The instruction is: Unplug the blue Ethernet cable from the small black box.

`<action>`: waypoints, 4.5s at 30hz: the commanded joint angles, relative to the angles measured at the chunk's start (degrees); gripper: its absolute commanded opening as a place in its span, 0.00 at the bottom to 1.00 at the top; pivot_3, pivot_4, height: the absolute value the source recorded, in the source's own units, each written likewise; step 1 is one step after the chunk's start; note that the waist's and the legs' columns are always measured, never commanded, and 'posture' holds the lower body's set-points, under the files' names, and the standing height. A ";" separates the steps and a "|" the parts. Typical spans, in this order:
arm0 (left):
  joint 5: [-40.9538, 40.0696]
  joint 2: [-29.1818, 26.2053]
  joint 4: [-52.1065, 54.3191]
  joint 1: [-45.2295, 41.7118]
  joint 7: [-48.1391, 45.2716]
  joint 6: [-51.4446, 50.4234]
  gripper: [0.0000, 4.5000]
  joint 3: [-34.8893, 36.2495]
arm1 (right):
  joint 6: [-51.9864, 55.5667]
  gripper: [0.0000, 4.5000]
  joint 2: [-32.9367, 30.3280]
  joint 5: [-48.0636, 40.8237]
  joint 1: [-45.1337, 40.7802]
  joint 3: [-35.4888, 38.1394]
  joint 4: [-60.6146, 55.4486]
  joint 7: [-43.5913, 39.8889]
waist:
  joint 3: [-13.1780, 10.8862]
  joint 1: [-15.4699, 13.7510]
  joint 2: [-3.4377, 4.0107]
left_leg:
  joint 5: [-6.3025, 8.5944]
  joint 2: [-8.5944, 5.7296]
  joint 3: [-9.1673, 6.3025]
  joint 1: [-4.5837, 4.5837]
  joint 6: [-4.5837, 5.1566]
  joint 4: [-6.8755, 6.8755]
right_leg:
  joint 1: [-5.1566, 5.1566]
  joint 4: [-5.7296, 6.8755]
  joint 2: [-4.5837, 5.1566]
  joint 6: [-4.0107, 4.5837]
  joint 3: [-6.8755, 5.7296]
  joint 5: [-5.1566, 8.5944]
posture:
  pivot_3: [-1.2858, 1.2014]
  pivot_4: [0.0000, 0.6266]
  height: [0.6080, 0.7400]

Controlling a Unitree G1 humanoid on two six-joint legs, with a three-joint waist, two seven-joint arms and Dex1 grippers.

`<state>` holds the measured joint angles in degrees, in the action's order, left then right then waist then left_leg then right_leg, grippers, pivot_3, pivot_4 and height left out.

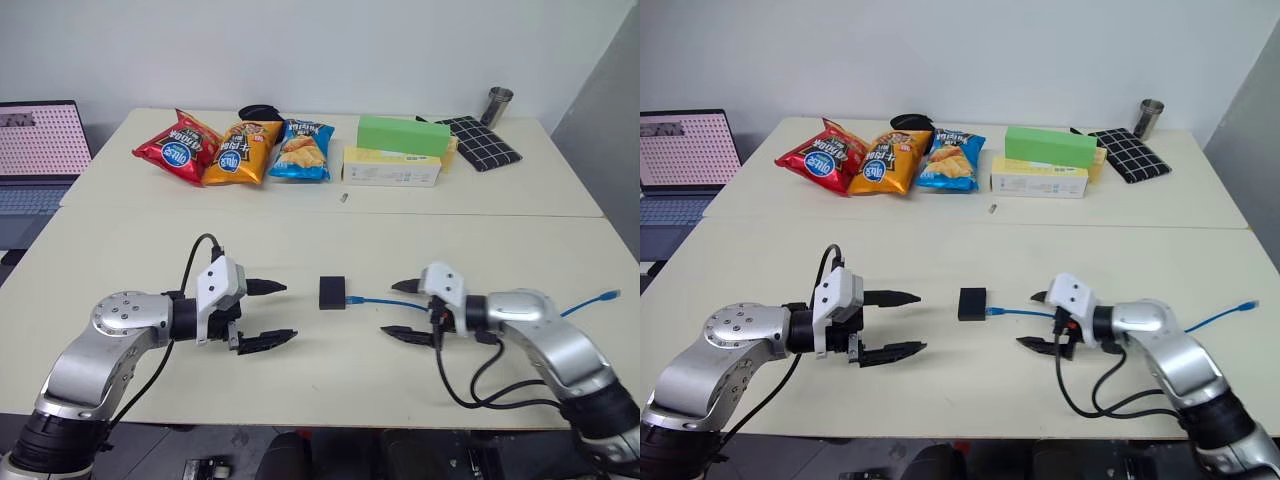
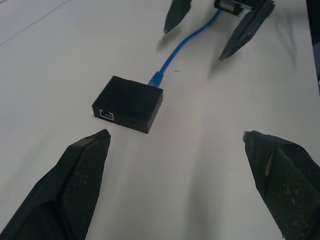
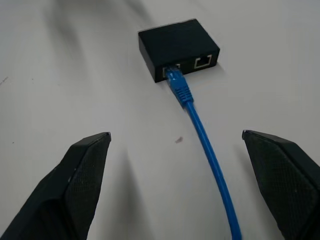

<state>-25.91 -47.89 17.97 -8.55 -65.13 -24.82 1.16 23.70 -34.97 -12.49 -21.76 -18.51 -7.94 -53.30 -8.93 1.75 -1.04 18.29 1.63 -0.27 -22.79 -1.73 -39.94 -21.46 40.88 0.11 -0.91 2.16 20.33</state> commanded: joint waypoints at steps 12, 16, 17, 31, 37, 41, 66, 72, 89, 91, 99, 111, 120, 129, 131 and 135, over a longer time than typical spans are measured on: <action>-0.08 -0.09 -0.27 -0.59 -1.03 2.12 1.00 0.05 | -10.19 0.55 8.07 8.05 -11.09 -5.68 17.79 -4.75 | 0.00 0.09 0.01 | -0.08 0.02 -0.01 -0.02 -0.14 0.00 | -0.05 0.05 0.01 0.00 -0.03 0.00 | 0.52 0.24 1.00; 0.30 0.07 -1.60 -0.66 -0.80 2.09 1.00 -0.25 | -12.53 0.33 8.03 10.27 -11.05 -6.67 17.75 -5.38 | 0.00 0.08 0.01 | -0.08 0.02 -0.03 0.00 -0.14 -0.01 | -0.04 0.08 0.01 0.00 -0.05 0.00 | 0.52 0.24 1.00; 0.18 0.28 -2.06 -0.75 -0.57 1.76 1.00 -0.25 | -13.32 0.25 7.96 10.85 -11.08 -6.70 17.75 -5.19 | 0.00 0.08 0.01 | -0.08 0.02 -0.03 0.01 -0.13 -0.01 | -0.04 0.08 0.01 0.00 -0.04 0.00 | 0.52 0.24 1.00; -11.63 8.33 -9.44 -6.15 6.89 -15.16 1.00 4.27 | -46.59 0.03 3.06 29.72 -13.57 -6.55 13.69 7.45 | 0.00 0.10 0.00 | -0.08 0.03 -0.04 -0.03 -0.15 -0.03 | -0.09 0.11 0.02 0.00 -0.07 0.00 | 0.52 0.24 1.00; -16.79 12.19 -10.00 -8.99 9.05 -21.25 1.00 5.16 | -53.47 0.03 3.92 32.72 -14.40 -6.00 12.81 11.83 | 0.01 0.12 -0.01 | -0.09 0.04 -0.01 -0.04 -0.16 -0.04 | -0.09 0.11 0.02 0.00 -0.06 0.00 | 0.52 0.24 1.00; -17.77 14.01 -11.19 -10.69 9.05 -21.97 1.00 4.75 | -55.30 0.03 4.81 33.29 -14.20 -6.22 11.80 13.06 | 0.01 0.06 -0.01 | -0.09 0.03 -0.01 -0.04 -0.17 -0.05 | -0.08 0.11 0.03 0.00 -0.05 0.00 | 0.52 0.24 1.00; -21.71 14.44 -11.82 -12.02 7.98 -23.87 0.18 5.63 | -61.11 0.03 4.52 33.48 -13.91 -6.83 13.19 14.74 | 0.01 0.10 -0.01 | -0.10 0.04 -0.01 -0.03 -0.18 -0.06 | -0.08 0.11 0.03 0.00 -0.05 0.00 | 0.52 0.24 1.00; -21.19 13.29 -11.97 -13.04 6.04 -23.66 0.18 4.40 | -57.51 0.38 2.07 28.27 -12.84 -6.57 11.29 8.43 | 0.01 0.09 -0.01 | -0.10 0.03 -0.01 -0.03 -0.17 -0.06 | -0.08 0.10 0.03 0.00 -0.05 0.00 | 0.52 0.24 1.00; -11.42 7.63 -11.67 -18.89 -9.80 -11.68 0.18 -4.28 | 19.09 0.60 1.09 -23.40 -5.20 4.63 -19.01 4.37 | 0.00 -0.04 0.00 | -0.09 -0.01 -0.28 -0.10 -0.16 -0.06 | 0.01 0.03 0.04 0.00 -0.23 0.00 | 0.52 0.24 1.00; -11.62 7.57 -10.76 -18.89 -10.06 -11.66 0.18 -4.20 | 20.90 0.60 2.00 -23.77 -5.60 4.96 -18.14 5.16 | 0.00 -0.02 0.00 | -0.09 -0.02 -0.27 -0.11 -0.16 -0.06 | 0.01 0.01 0.04 0.00 -0.21 0.00 | 0.52 0.24 1.00; -11.15 7.14 -9.45 -17.86 -10.24 -10.95 0.18 -3.96 | 23.16 0.60 2.85 -24.24 -6.74 5.64 -15.52 4.10 | 0.00 0.04 0.00 | -0.08 -0.03 -0.28 -0.12 -0.14 -0.05 | 0.01 0.00 0.04 0.00 -0.22 0.00 | 0.52 0.24 1.00; -10.86 7.53 -9.86 -17.21 -9.94 -9.99 0.18 -3.42 | 23.61 0.23 3.02 -23.22 -7.94 4.79 -14.18 2.73 | 0.00 0.05 0.00 | -0.08 -0.03 -0.29 -0.12 -0.14 -0.05 | 0.00 0.00 0.03 0.00 -0.23 0.00 | 0.52 0.24 1.00; -10.91 7.83 -9.06 -16.47 -10.07 -9.48 0.18 -3.70 | 23.25 0.01 3.13 -21.81 -8.57 3.43 -14.30 1.72 | 0.00 0.05 0.00 | -0.08 -0.03 -0.30 -0.12 -0.14 -0.05 | 0.00 -0.01 0.03 0.00 -0.23 0.00 | 0.52 0.24 1.00; -9.85 7.34 -9.61 -15.87 -11.22 -7.89 0.18 -4.30 | 26.23 0.27 2.45 -25.07 -8.70 6.47 -13.53 -0.38 | 0.00 0.05 0.00 | -0.08 -0.03 -0.30 -0.12 -0.14 -0.05 | 0.00 -0.01 0.03 0.00 -0.24 0.00 | 0.52 0.24 1.00; -9.75 7.38 -9.63 -15.89 -11.32 -7.81 0.18 -4.34 | 27.61 0.35 2.38 -26.30 -8.66 6.72 -13.92 -0.47 | 0.00 0.05 -0.01 | -0.08 -0.03 -0.31 -0.12 -0.14 -0.04 | 0.01 -0.01 0.03 0.00 -0.24 0.00 | 0.52 0.24 1.00; -9.69 7.53 -9.77 -16.04 -11.31 -7.54 0.18 -4.49 | 28.92 0.41 3.02 -26.59 -8.42 6.02 -14.95 0.91 | 0.00 0.05 0.00 | -0.08 -0.03 -0.31 -0.13 -0.13 -0.04 | 0.01 -0.02 0.04 0.00 -0.23 0.00 | 0.52 0.24 1.00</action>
<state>-35.59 -40.18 6.69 -24.31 -75.87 -33.28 -3.48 52.18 -32.52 -37.97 -29.81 -13.09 -20.75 -52.94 -8.93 1.80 -1.05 18.21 1.59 -0.58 -22.92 -1.86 -39.99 -21.45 40.86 0.15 -0.91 1.93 20.33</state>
